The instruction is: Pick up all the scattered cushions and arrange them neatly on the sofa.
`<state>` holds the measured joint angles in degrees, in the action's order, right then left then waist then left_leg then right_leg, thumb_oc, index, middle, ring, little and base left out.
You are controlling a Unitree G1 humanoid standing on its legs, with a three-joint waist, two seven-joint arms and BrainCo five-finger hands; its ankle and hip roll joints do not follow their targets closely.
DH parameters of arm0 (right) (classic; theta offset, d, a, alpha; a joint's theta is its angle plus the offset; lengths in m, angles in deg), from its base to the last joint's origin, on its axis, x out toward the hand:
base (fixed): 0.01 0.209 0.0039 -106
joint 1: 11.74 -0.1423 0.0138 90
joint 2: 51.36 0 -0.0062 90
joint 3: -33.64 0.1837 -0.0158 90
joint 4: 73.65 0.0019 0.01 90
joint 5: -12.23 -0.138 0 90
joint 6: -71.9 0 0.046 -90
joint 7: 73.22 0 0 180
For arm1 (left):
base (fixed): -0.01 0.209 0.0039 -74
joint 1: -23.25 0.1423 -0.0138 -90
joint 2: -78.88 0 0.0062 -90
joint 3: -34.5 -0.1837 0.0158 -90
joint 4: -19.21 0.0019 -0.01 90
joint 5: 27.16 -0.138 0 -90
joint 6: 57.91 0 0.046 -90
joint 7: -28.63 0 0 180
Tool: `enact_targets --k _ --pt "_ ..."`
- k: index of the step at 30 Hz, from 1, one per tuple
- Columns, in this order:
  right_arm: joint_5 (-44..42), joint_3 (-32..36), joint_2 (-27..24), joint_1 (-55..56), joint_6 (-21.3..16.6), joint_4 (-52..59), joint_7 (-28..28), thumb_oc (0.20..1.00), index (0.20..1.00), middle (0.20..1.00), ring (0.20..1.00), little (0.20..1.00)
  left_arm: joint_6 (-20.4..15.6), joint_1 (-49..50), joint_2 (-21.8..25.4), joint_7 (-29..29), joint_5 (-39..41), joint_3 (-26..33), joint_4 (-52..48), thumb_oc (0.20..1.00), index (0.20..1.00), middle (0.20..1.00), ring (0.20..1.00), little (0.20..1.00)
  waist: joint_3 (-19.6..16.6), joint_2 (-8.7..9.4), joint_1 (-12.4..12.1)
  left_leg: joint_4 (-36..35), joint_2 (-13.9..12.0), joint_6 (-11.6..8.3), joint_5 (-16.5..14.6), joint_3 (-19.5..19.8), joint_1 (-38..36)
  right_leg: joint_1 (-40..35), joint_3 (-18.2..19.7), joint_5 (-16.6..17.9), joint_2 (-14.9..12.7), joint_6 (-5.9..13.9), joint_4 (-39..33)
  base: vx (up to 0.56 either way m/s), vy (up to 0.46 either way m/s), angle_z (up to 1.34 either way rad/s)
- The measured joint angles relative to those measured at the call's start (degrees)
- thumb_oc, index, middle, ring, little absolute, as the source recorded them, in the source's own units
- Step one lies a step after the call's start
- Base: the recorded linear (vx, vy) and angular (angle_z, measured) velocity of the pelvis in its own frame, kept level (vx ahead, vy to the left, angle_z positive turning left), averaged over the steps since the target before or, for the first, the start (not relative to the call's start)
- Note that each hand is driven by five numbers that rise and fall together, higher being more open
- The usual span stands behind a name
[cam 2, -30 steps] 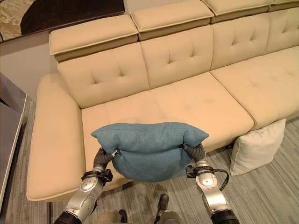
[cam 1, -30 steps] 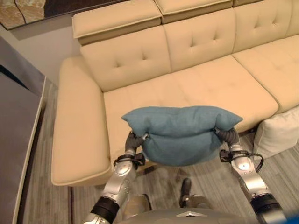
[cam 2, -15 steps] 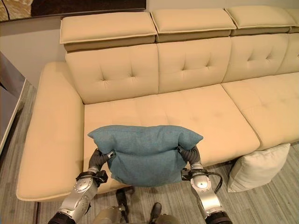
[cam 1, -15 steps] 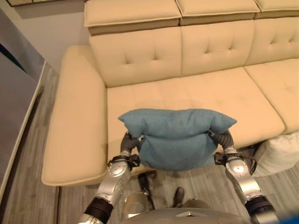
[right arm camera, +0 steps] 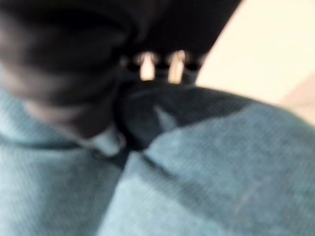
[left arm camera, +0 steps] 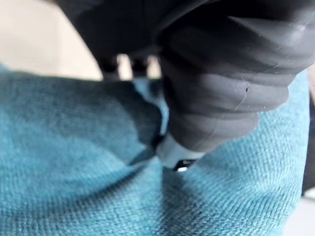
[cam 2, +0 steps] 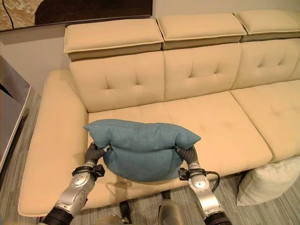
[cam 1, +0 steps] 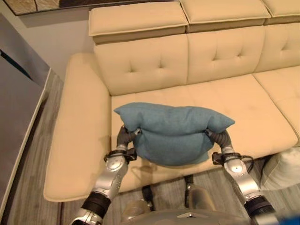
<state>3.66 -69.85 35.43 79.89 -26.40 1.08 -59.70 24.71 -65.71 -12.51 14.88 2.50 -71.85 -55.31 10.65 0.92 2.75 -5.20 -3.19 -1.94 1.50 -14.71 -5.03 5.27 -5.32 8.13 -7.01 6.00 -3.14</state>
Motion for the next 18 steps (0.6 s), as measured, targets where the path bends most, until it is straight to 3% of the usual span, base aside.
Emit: enact_targets --k 3,6,12,18 --pt "0.0 1.65 -0.92 -0.62 0.0 0.28 -0.19 0.2 0.2 0.2 0.2 0.2 0.01 -0.36 -0.76 0.23 -0.01 -0.25 -0.76 0.2 0.2 0.2 0.2 0.2 -0.22 -1.06 0.09 -0.01 -3.33 -1.65 0.53 1.54 0.39 -1.7 -3.09 0.1 3.03 -1.55 -2.16 0.09 -0.13 0.23" --pt "0.01 2.6 -2.12 -1.45 -0.05 1.36 0.15 0.2 0.2 0.2 0.2 0.2 0.05 -2.2 -0.95 0.29 -0.03 -1.19 -0.84 0.2 0.2 0.2 0.2 0.2 -0.36 -1.18 0.71 -0.01 -4.89 -2.39 0.91 2.71 1.06 -1.97 -5.0 -0.86 4.32 -2.38 -2.19 0.05 -0.084 0.3" --pt "0.01 2.61 -2.39 -5.68 -0.03 2.84 1.63 0.2 0.2 0.2 0.2 0.2 -0.15 -7.29 -0.39 -0.86 -0.49 -0.35 -0.9 0.2 0.2 0.2 0.2 0.2 -0.32 -1.87 0.46 -0.01 -5.28 -3.03 1.31 3.61 2.45 -1.3 -6.39 -1.02 4.31 -2.53 -2.19 -0.03 -0.053 0.12" --pt "0.93 -0.53 -5.03 -16.08 0.03 1.92 4.64 0.2 0.2 0.2 0.2 0.2 -0.79 -14.01 -0.45 -6.21 -1.56 -0.45 -0.9 0.2 0.2 0.2 0.2 0.2 0.46 -2.64 -0.74 0.22 -4.35 -3.05 3.06 4.93 8.76 4.25 -7.43 0.63 3.1 -3.04 -2.14 -0.09 -0.029 0.12"
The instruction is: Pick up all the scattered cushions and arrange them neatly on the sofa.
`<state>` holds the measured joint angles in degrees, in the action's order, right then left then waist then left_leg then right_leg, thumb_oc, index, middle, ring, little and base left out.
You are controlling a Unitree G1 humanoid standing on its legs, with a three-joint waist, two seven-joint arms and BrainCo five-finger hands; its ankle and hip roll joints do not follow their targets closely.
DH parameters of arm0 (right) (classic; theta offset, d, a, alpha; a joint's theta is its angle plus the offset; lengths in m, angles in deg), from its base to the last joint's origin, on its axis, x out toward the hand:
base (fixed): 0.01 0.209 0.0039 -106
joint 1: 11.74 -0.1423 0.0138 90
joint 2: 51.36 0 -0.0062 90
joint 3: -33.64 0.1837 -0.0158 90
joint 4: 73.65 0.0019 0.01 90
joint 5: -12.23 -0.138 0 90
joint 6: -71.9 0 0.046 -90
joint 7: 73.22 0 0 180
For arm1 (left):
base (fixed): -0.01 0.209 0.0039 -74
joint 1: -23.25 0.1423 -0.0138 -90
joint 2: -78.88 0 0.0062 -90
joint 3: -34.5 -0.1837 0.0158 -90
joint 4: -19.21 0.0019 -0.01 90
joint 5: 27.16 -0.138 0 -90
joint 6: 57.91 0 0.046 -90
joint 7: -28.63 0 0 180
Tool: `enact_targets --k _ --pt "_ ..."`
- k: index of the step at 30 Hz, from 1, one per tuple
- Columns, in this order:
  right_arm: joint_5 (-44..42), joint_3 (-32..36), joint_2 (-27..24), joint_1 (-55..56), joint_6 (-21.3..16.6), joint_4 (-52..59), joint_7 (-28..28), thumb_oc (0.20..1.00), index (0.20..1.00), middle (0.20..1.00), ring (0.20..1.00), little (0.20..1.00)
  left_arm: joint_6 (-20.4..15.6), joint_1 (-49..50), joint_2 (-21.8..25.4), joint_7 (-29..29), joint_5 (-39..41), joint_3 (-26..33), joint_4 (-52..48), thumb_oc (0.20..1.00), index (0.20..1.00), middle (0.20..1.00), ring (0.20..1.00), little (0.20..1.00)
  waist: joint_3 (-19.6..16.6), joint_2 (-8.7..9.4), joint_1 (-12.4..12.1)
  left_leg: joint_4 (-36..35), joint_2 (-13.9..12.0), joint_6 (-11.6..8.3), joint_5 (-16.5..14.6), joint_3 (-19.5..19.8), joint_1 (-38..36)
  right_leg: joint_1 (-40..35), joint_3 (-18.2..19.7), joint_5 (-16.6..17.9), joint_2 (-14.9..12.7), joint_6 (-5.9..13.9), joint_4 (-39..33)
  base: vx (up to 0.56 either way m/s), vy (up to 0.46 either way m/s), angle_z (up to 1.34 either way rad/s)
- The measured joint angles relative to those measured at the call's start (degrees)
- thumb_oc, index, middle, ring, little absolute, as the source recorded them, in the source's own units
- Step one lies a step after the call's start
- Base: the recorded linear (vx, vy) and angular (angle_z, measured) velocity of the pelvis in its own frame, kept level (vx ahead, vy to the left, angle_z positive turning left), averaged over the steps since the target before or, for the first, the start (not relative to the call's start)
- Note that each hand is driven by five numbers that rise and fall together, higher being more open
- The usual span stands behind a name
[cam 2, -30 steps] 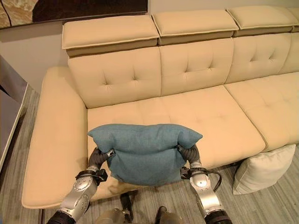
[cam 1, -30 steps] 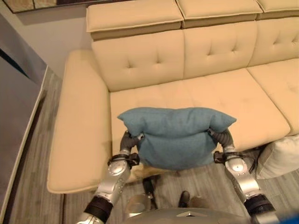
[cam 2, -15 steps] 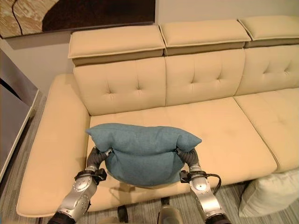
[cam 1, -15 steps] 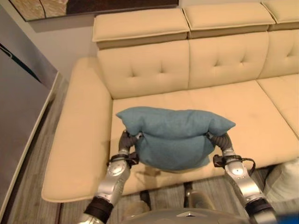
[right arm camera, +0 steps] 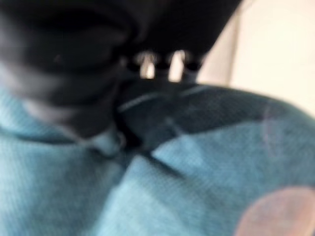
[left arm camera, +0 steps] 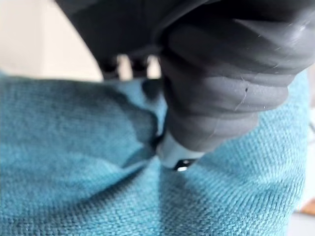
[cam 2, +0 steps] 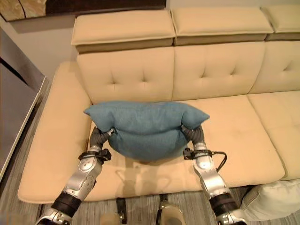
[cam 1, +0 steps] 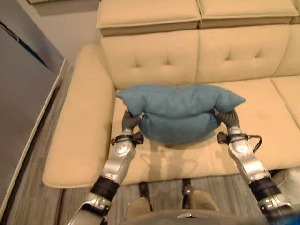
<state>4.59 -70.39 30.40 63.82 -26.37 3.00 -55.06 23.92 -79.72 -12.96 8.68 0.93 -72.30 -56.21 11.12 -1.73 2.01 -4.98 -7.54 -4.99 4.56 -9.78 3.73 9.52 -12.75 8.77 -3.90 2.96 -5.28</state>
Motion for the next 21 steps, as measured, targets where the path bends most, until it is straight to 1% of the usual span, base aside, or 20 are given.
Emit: enact_targets --k 1,2,3,5,6,10,11,12,15,18,21 --pt "0.01 0.13 -0.17 -1.35 -0.01 0.0 0.27 0.2 0.2 0.2 0.2 0.2 -0.05 -1.23 0.09 -0.62 -0.01 0.08 0.0 0.2 0.2 0.2 0.2 0.2 0.5 -0.15 0.07 -0.04 0.14 -0.1 0.33 0.61 0.77 0.43 -0.48 0.16 -0.12 0.1 0.01 -0.14 -0.022 0.28" --pt "0.0 0.03 -0.85 -4.53 -0.01 -0.32 1.06 0.2 0.2 0.2 0.2 0.2 -0.1 -3.96 0.77 -1.59 -0.1 0.23 0.0 0.2 0.2 0.2 0.2 0.2 2.36 -0.07 -0.3 -0.01 0.48 -0.05 0.72 1.17 1.65 1.01 -0.82 0.38 -0.28 -0.01 0.0 -0.1 -0.013 0.22" --pt "0.0 -0.15 -1.04 -6.4 -0.01 -0.92 1.43 0.2 0.2 0.2 0.2 0.2 -0.29 -4.96 1.72 -2.35 -0.46 0.78 0.04 0.2 0.2 0.2 0.2 0.2 2.82 -0.08 -0.89 0.24 0.54 -0.06 0.81 1.2 2.42 1.66 -0.86 0.55 -0.36 -0.05 0.03 -0.1 -0.008 0.1" --pt "-0.01 -0.74 -1.44 -11.66 -0.02 -2.83 2.28 0.2 0.2 0.2 0.2 0.2 -0.39 -8.92 3.31 -3.44 -0.66 0.54 0.14 0.2 0.2 0.2 0.2 0.2 3.47 0.12 -1.25 0.97 0.64 -0.08 0.98 1.25 5.67 4.54 -0.89 1.21 -0.43 -0.08 0.03 -0.07 0.002 0.02" --pt "-0.03 -0.96 -2.04 -15.13 -0.01 -4.09 2.68 0.2 0.2 0.2 0.2 0.2 -0.5 -11.76 4.27 -4.36 -0.67 0.71 0.16 0.2 0.2 0.2 0.2 0.2 5.23 0.08 -1.42 1.13 0.75 -0.11 1.5 1.74 6.48 5.0 -1.01 1.52 -0.4 -0.19 0.04 -0.05 -0.001 0.15" --pt "-0.04 -2.16 -4.62 -20.96 -0.01 -5.51 4.1 0.2 0.2 0.2 0.2 0.2 -1.53 -17.5 4.71 -7.15 -0.68 0.96 0.66 0.2 0.2 0.2 0.2 0.2 5.94 0.02 -1.67 1.08 0.61 -0.26 2.17 3.52 10.43 8.06 -2.39 1.61 -0.5 -0.31 0.04 -0.02 0.005 0.2" --pt "-0.04 -2.87 -5.21 -22.98 0.01 -6.78 4.6 0.2 0.2 0.2 0.2 0.2 -1.56 -19.72 5.01 -7.88 -0.68 0.57 2.24 0.2 0.2 0.2 0.2 0.2 5.98 -0.06 -1.67 1.09 0.68 -0.28 2.23 3.8 11.04 8.58 -2.47 2.1 -0.53 -1.0 0.05 0.01 0.011 0.09" --pt "-0.04 -3.23 -5.7 -24.71 0.04 -7.76 4.75 0.2 0.2 0.2 0.2 0.2 -1.56 -21.78 5.19 -8.0 -0.67 0.26 3.72 0.2 0.2 0.2 0.2 0.2 6.07 -0.12 -1.76 1.03 0.75 -0.27 2.38 3.92 11.57 9.1 -2.61 2.14 -0.56 -1.05 0.05 0.0 0.009 0.08" --pt "-0.04 -3.54 -6.4 -29.09 0.07 -9.0 5.68 0.2 0.2 0.2 0.2 0.2 -1.7 -28.06 6.2 -9.19 -0.66 -0.71 7.64 0.2 0.2 0.2 0.2 0.2 6.48 -0.21 -1.66 0.93 1.0 -0.34 2.53 4.24 13.36 10.64 -3.17 2.2 -0.64 -1.14 0.06 0.01 0.012 0.08" --pt "-0.04 -3.91 -6.09 -30.7 0.33 -9.11 6.88 0.2 0.2 0.2 0.2 0.2 -2.2 -30.53 6.83 -10.06 -0.65 -1.07 8.21 0.2 0.2 0.2 0.2 0.2 6.99 -0.17 -1.49 0.18 1.37 -0.34 2.53 4.16 13.35 10.94 -3.17 2.16 -1.24 -1.18 0.06 0.04 0.018 0.04" --pt "-0.05 -4.62 -5.97 -31.96 0.43 -10.47 7.21 0.2 0.2 0.2 0.2 0.2 -2.26 -33.02 7.04 -10.13 -0.64 -1.3 11.03 0.2 0.2 0.2 0.2 0.2 7.07 -0.03 -1.41 -0.01 1.5 -0.34 2.53 4.18 13.5 11.1 -3.16 2.13 -1.31 -1.21 0.06 0.0 0.0 0.0"
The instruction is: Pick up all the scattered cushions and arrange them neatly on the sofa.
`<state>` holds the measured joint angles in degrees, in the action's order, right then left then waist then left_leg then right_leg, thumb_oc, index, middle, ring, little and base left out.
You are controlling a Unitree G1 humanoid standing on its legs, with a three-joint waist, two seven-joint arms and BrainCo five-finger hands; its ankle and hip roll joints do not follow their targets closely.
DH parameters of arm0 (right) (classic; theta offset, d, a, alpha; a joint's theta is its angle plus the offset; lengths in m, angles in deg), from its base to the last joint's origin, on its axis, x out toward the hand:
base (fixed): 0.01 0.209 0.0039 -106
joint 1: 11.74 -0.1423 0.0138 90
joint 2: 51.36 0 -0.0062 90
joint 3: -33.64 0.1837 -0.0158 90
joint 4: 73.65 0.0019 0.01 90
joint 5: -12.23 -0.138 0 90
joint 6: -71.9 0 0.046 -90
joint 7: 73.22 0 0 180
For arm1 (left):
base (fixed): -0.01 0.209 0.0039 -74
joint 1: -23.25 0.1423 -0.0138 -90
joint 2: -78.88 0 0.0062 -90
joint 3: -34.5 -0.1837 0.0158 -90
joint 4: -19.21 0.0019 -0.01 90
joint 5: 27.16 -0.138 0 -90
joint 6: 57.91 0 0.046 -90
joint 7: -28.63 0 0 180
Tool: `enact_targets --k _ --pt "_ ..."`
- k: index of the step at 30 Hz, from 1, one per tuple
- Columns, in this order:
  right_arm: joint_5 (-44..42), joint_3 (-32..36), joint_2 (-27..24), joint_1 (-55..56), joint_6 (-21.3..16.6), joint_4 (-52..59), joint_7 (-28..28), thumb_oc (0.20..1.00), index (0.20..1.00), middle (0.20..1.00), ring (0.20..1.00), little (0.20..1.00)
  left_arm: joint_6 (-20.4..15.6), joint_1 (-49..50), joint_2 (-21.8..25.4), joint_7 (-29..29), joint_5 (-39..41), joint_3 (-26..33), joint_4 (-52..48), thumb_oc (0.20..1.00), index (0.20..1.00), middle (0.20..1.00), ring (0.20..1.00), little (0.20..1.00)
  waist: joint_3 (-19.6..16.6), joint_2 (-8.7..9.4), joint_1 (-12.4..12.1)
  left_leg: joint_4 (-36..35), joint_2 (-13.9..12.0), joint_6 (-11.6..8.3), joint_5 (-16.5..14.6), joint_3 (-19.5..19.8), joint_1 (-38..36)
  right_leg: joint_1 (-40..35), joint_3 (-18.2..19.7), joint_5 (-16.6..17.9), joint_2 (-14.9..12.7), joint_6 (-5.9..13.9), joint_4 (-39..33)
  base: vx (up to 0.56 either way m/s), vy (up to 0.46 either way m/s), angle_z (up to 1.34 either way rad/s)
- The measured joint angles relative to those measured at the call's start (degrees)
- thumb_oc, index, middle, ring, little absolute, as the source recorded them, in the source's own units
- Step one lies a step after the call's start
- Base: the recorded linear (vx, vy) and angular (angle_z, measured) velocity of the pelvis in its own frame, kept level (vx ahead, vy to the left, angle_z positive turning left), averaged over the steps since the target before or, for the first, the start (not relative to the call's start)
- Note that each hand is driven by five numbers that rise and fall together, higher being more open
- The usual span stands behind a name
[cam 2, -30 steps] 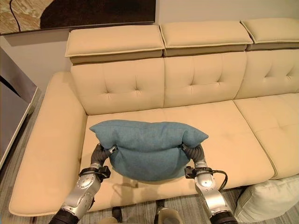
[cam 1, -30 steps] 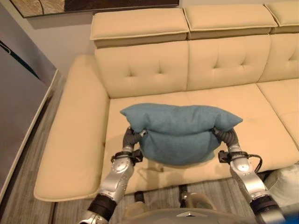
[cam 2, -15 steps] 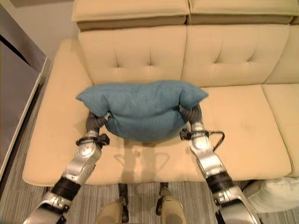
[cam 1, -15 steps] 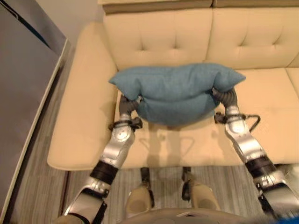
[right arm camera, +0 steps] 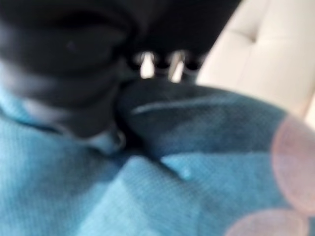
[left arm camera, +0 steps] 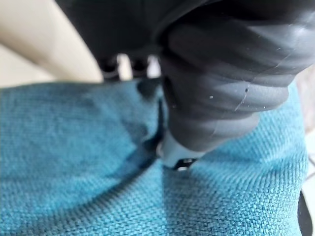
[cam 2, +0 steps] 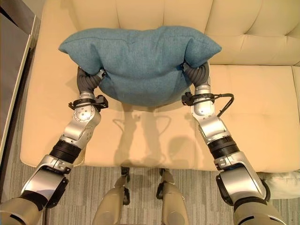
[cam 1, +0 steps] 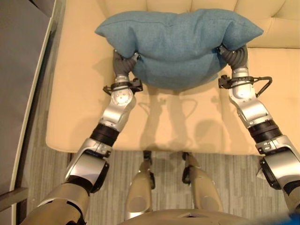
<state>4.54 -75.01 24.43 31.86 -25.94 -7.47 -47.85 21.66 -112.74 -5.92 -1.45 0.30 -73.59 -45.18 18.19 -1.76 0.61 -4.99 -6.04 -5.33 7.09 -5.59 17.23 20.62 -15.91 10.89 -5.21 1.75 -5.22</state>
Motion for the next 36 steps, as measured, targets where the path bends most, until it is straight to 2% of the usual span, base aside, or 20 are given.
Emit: enact_targets --k 17,18,19,20,22,23,24,25,30,36 --pt "0.0 -1.24 0.71 -4.1 -0.11 -3.06 0.0 0.2 0.2 0.2 0.2 0.2 -1.66 -0.64 0.91 -0.31 0.06 -0.22 0.74 0.2 0.2 0.2 0.2 0.2 0.13 0.25 0.33 0.02 0.87 0.44 0.43 -0.12 4.94 5.05 0.33 0.37 -0.85 0.12 0.01 0.0 0.001 0.0" --pt "0.01 -1.52 0.46 -5.62 -0.25 -4.67 0.0 0.2 0.2 0.2 0.2 0.2 -1.74 -2.22 1.28 -0.25 -0.02 -0.69 2.3 0.282 0.282 0.282 0.282 0.282 0.13 0.24 0.35 0.05 0.91 0.45 0.44 -0.07 5.33 5.36 0.33 0.37 -0.85 0.12 0.0 0.0 0.0 0.0" --pt "0.01 -2.13 0.3 -7.16 -0.29 -6.08 0.01 0.2 0.2 0.2 0.2 0.2 -1.75 -4.03 1.92 -0.24 -0.03 -1.58 4.24 0.805 0.805 0.805 0.805 0.805 0.08 0.24 0.36 0.13 0.94 0.5 0.48 -0.06 5.73 5.73 0.34 0.44 -0.82 0.2 0.01 0.0 0.0 0.0" --pt "0.01 -2.41 0.3 -9.25 -0.31 -7.77 0.01 0.2 0.2 0.2 0.2 0.2 -1.69 -6.36 2.61 -0.22 -0.04 -2.26 6.25 1.0 1.0 1.0 1.0 1.0 0.07 0.25 0.36 0.11 0.95 0.52 0.63 -0.08 6.19 6.39 0.37 0.5 -0.87 0.23 0.2 0.0 0.0 0.0" --pt "0.01 -3.2 0.13 -12.92 -0.26 -10.27 0.17 0.2 0.2 0.2 0.2 0.2 -1.62 -10.7 3.03 -0.19 -0.04 -2.62 9.65 1.0 1.0 1.0 1.0 1.0 -0.01 0.22 0.32 0.15 1.04 0.56 0.98 -0.08 7.57 8.09 0.5 0.51 -1.01 0.23 0.99 0.0 0.0 0.0" --pt "0.03 -3.65 0.11 -14.23 -0.31 -11.15 0.34 0.517 0.517 0.517 0.517 0.517 -1.48 -11.85 3.22 -0.2 -0.04 -2.73 10.12 1.0 1.0 1.0 1.0 1.0 -0.01 0.22 0.35 0.14 1.03 0.61 1.07 -0.07 7.97 8.64 0.57 0.51 -1.04 0.22 1.29 0.0 0.0 0.0" --pt "0.02 -4.03 0.15 -15.26 -0.29 -12.34 0.54 0.893 0.893 0.893 0.893 0.893 -1.45 -12.9 3.31 -0.2 -0.02 -2.89 11.2 1.0 1.0 1.0 1.0 1.0 -0.01 0.22 0.33 0.14 1.03 0.63 1.12 -0.09 8.15 8.91 0.62 0.51 -1.07 0.22 1.41 0.0 0.0 0.0" --pt "0.04 -4.51 0.21 -16.96 -0.15 -14.37 1.01 1.0 1.0 1.0 1.0 1.0 -1.33 -14.4 3.57 -0.15 -0.02 -3.63 12.92 1.0 1.0 1.0 1.0 1.0 -0.01 0.21 0.31 0.15 1.01 0.65 1.15 -0.15 8.31 9.11 0.69 0.51 -1.13 0.22 1.42 0.0 0.0 0.0" --pt "3.49 -6.39 0.53 -23.74 2.61 -21.15 5.3 1.0 1.0 1.0 1.0 1.0 -0.99 -19.3 5.24 -0.34 -0.11 -4.02 16.37 1.0 1.0 1.0 1.0 1.0 -0.03 0.19 -0.03 0.26 1.0 0.71 1.32 -0.09 10.53 11.48 0.81 0.62 -1.35 0.07 1.71 0.0 0.0 0.0" --pt "3.97 -6.15 -0.55 -26.24 4.14 -21.93 6.49 1.0 1.0 1.0 1.0 1.0 -0.89 -19.98 7.08 -0.3 -0.13 -3.79 16.51 1.0 1.0 1.0 1.0 1.0 -0.04 0.17 0.0 0.37 0.91 0.7 1.34 0.05 11.48 12.23 0.75 0.66 -1.42 0.02 1.71 0.01 -0.003 0.0"
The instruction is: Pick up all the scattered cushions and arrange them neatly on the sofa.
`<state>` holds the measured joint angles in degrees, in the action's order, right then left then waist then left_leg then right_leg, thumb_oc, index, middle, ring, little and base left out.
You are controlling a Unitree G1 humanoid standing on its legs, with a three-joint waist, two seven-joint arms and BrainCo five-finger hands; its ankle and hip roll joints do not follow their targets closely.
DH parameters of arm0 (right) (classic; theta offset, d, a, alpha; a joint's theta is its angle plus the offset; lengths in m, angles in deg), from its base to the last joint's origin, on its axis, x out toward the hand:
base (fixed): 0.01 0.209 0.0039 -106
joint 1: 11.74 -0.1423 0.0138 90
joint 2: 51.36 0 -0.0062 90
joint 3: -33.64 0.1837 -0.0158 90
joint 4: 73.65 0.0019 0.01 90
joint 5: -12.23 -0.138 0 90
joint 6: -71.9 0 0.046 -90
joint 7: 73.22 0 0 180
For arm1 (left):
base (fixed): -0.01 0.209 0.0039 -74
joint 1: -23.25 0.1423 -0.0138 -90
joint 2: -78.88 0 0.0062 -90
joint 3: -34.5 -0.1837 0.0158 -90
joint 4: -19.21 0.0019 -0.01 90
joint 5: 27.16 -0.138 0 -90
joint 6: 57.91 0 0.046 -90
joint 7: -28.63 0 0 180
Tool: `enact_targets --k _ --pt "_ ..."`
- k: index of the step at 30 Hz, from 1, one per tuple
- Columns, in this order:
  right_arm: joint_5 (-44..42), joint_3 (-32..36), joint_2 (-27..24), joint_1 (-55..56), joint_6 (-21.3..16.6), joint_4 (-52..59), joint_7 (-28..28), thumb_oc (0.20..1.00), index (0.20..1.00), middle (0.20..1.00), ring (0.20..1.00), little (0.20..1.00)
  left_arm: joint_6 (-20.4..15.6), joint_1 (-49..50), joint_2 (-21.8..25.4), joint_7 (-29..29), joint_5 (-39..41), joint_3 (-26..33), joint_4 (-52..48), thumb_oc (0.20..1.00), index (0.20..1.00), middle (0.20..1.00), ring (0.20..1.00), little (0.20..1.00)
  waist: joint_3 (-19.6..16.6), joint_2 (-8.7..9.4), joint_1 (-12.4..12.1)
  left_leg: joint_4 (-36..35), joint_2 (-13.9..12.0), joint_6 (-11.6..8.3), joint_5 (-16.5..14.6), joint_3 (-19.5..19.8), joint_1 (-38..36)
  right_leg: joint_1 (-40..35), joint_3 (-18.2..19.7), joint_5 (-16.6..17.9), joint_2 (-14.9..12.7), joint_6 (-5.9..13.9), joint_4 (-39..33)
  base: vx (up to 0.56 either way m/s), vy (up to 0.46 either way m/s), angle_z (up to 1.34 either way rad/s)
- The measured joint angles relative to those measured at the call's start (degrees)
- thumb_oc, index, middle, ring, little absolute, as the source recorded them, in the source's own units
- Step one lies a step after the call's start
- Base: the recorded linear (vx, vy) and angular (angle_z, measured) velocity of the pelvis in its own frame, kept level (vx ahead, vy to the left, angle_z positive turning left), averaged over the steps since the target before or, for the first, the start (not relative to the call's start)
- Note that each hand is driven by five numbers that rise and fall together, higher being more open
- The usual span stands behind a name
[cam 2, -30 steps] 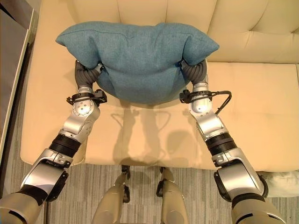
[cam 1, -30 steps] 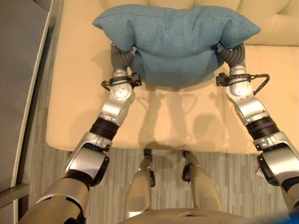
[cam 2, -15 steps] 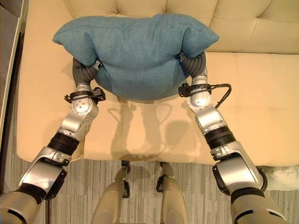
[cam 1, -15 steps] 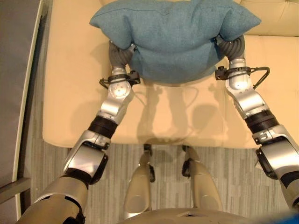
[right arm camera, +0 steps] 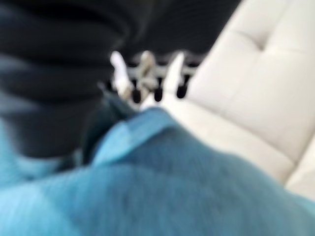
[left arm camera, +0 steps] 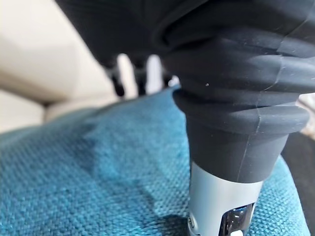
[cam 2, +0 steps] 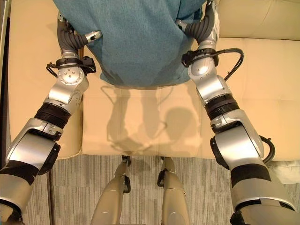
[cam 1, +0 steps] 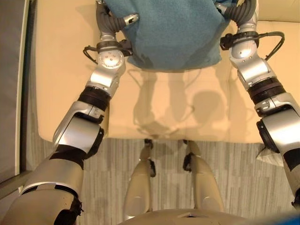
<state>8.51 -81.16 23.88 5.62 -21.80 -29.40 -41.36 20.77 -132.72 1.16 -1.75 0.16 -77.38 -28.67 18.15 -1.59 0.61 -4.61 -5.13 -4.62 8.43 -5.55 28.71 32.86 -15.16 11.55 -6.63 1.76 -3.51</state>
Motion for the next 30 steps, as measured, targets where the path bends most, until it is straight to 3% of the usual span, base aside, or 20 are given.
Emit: enact_targets --k 7,12,15,22,27,28,30 --pt "-0.71 1.83 -5.71 0.27 1.24 -0.84 -0.21 1.0 1.0 1.0 1.0 1.0 0.66 3.85 7.45 0.49 -0.01 4.99 -0.5 1.0 1.0 1.0 1.0 1.0 -0.04 -0.07 -0.12 0.08 0.06 0.0 0.0 0.01 0.39 0.43 0.07 0.02 -0.09 -0.03 0.04 0.03 0.007 0.0" --pt "-1.05 6.05 -11.49 5.48 2.12 -0.2 -1.05 1.0 1.0 1.0 1.0 1.0 1.02 13.19 10.28 1.31 -0.04 10.65 -2.73 1.0 1.0 1.0 1.0 1.0 -0.04 -0.07 -0.56 0.1 0.21 0.0 0.0 0.02 0.3 0.29 0.04 0.03 -0.24 -0.04 0.11 0.0 0.001 0.01" --pt "-1.15 9.58 -15.19 17.67 1.92 8.06 -3.95 1.0 1.0 1.0 1.0 1.0 0.94 26.48 10.43 3.17 -2.03 15.64 -11.57 1.0 1.0 1.0 1.0 1.0 -0.02 -0.06 -0.81 -0.01 0.33 0.01 0.0 -0.02 -0.96 -0.85 0.07 0.01 -0.41 -0.02 0.22 0.02 0.003 0.0" --pt "1.84 18.52 -12.96 46.42 1.18 17.43 -10.33 1.0 1.0 1.0 1.0 1.0 0.39 48.97 5.04 9.11 -2.06 19.15 -22.72 1.0 1.0 1.0 1.0 1.0 -0.02 -0.07 -0.99 -0.6 0.3 -0.14 -0.9 0.03 -8.79 -8.9 0.19 -2.36 -0.03 1.91 0.19 0.07 0.001 0.04" --pt "6.23 22.67 -4.8 63.35 -0.89 19.45 -14.03 1.0 1.0 1.0 1.0 1.0 -0.37 63.95 -3.84 15.41 -1.65 19.6 -25.01 1.0 1.0 1.0 1.0 1.0 -0.57 -0.15 -0.02 -0.65 -0.15 -0.64 -2.49 -0.07 -15.83 -16.53 0.22 -2.9 0.3 2.09 -1.18 0.07 -0.018 -0.02" --pt "6.27 24.43 -1.08 67.52 -1.08 17.55 -14.53 1.0 1.0 1.0 1.0 1.0 -0.15 67.27 -6.66 16.96 -1.71 19.63 -22.73 1.0 1.0 1.0 1.0 1.0 -1.44 -0.2 0.23 -0.68 -0.56 -0.87 -2.92 -0.08 -17.24 -18.26 0.17 -2.93 0.53 2.04 -1.66 0.05 -0.027 -0.01" --pt "6.3 23.8 1.7 70.56 -0.95 14.31 -15.83 1.0 1.0 1.0 1.0 1.0 1.31 69.51 -8.03 18.19 -1.7 19.16 -17.94 1.0 1.0 1.0 1.0 1.0 -2.5 -0.23 0.78 -0.89 -0.8 -1.0 -3.15 -0.07 -18.85 -19.91 0.13 -3.21 0.79 1.89 -1.66 0.02 -0.013 0.0"
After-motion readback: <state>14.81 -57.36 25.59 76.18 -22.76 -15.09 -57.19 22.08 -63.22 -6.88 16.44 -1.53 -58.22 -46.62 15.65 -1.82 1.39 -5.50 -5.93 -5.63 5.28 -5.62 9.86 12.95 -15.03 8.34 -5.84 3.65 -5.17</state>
